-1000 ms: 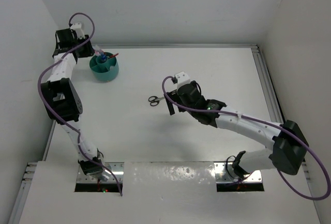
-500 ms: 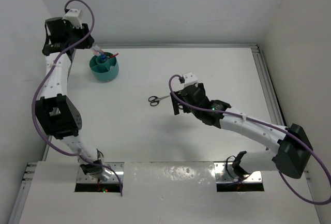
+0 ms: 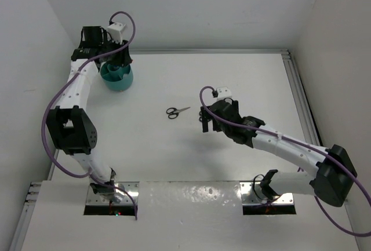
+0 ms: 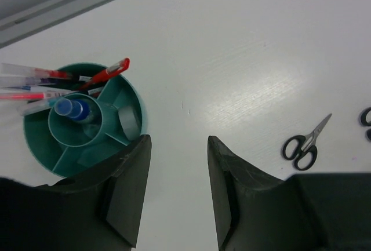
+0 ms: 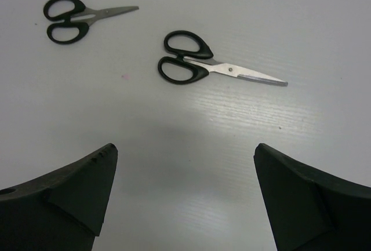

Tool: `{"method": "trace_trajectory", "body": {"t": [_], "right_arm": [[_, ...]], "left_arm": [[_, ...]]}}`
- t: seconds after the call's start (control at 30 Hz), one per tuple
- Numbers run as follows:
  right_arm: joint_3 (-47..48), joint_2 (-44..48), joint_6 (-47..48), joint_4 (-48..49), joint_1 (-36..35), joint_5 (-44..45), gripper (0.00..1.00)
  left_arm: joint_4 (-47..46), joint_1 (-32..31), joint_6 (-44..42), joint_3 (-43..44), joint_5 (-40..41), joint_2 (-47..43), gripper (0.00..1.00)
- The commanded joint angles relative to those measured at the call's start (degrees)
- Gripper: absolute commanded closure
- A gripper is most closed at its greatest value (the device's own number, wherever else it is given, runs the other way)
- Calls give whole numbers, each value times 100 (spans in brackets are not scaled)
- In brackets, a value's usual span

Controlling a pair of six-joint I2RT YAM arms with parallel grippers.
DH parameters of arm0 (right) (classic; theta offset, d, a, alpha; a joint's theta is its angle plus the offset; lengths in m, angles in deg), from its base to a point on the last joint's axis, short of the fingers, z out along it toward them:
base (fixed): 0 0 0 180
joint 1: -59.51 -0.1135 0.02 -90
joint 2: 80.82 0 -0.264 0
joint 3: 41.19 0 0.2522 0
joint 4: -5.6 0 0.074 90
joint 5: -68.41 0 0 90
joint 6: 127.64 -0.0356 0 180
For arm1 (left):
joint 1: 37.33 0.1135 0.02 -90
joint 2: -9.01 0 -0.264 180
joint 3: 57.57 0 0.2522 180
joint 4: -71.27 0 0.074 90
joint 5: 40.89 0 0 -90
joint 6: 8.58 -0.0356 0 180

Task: Sort the stationery into containers
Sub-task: Pick up the scissors from the center of the board.

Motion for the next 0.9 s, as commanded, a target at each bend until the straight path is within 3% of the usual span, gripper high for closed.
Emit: {"method": "trace_trajectory", "body": {"t": [0.0,0.1,0.3,0.47,0.6,0.87], "right_arm": [[-146,196,-221,-24,66,145,1],[-111,214,-273,-138,215,14,1],[-84,100,-537,-147,453,-136,1],[-198,126,-643,-129,453,-268,1],[-251,214,-599,-305,453,-224,1],[-611,487,-686,-138,602,-487,1]], "left_arm": [[129,-126,-116,-153,-20,-313,58],[313,-319,-395,-285,-3,-295,55],[1078,-1514,-951,-461,-117,29,54],[631,-2322,-565,-1258,5,241,58],[26,-2814,-494,-1699,611,477,59],[-161,-3062,-178,-1481,1113,1250,60]]}}
